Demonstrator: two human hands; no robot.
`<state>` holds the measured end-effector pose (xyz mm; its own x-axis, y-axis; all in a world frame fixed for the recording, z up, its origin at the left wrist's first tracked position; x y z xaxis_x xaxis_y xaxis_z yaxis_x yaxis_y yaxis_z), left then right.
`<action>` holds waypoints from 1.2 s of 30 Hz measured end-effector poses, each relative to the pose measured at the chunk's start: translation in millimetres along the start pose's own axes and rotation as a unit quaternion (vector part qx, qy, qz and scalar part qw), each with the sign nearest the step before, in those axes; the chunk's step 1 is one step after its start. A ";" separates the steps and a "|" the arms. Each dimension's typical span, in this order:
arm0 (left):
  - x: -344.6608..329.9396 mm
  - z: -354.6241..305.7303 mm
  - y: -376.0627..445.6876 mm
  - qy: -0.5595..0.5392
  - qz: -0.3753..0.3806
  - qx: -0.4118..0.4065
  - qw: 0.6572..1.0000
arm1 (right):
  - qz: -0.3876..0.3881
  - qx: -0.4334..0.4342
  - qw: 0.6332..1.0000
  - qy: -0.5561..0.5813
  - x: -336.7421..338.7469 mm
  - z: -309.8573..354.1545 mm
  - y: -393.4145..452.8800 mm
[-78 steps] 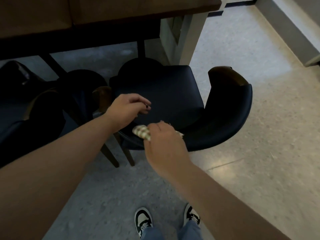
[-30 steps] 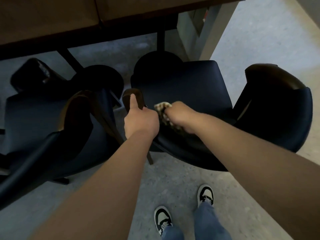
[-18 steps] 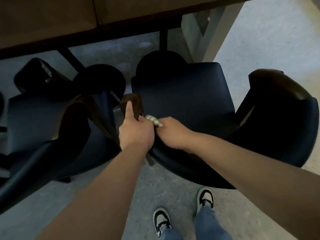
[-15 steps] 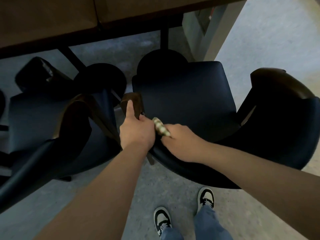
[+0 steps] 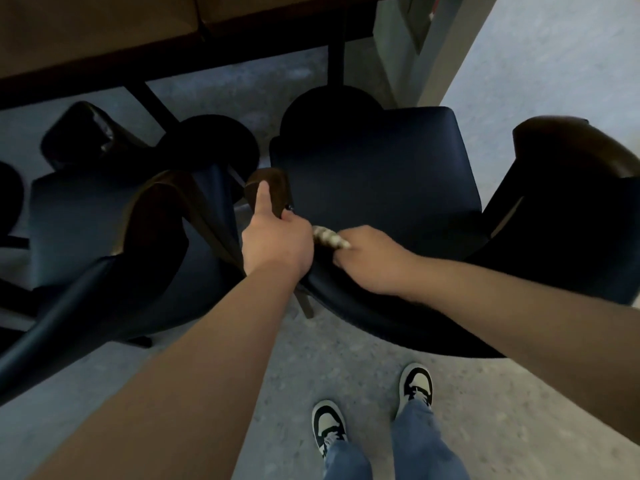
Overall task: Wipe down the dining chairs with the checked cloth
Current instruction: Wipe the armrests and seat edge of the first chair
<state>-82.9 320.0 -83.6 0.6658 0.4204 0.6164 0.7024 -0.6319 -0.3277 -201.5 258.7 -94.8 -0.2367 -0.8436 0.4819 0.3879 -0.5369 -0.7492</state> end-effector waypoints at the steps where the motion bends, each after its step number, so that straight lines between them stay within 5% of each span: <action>1: 0.3 0.3 0.6 0.001 -0.001 0.000 1.000 | 0.003 0.027 1.000 -0.005 4.4 0.0 -24.1; 5: 0.2 -2.3 -0.2 0.002 -0.005 -0.003 1.000 | -0.015 0.074 0.996 -0.040 7.2 -0.2 -42.9; 12: -0.3 -0.3 0.9 -0.009 -0.013 -0.010 1.000 | 0.036 -0.149 0.984 -0.089 -16.1 -42.5 77.4; 23: 1.6 -3.9 -2.8 -0.004 -0.005 -0.005 1.000 | -0.030 0.123 0.981 -0.144 11.5 -17.6 -61.3; 31: 2.9 -5.7 -4.6 -0.005 -0.017 -0.012 1.000 | 0.022 -0.121 0.979 -0.165 -3.9 -44.5 57.8; 36: 0.9 -1.3 -1.0 0.002 -0.030 -0.021 0.999 | 0.006 -0.053 0.995 -0.084 -8.5 -13.8 51.6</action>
<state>-83.3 320.2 -81.8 0.6221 0.4553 0.6370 0.7294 -0.6328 -0.2600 -191.7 238.0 -143.8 -0.0767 -0.8412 0.5352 0.2922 -0.5322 -0.7946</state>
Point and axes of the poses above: each hand's wrist, its own y-axis towards the middle knuckle, its own x-axis out of the back of the hand, z = x × y, the point moved 4 cm from there along y, towards the middle knuckle, and after that the axes turned 15 degrees about -x, right-handed, at the moved point
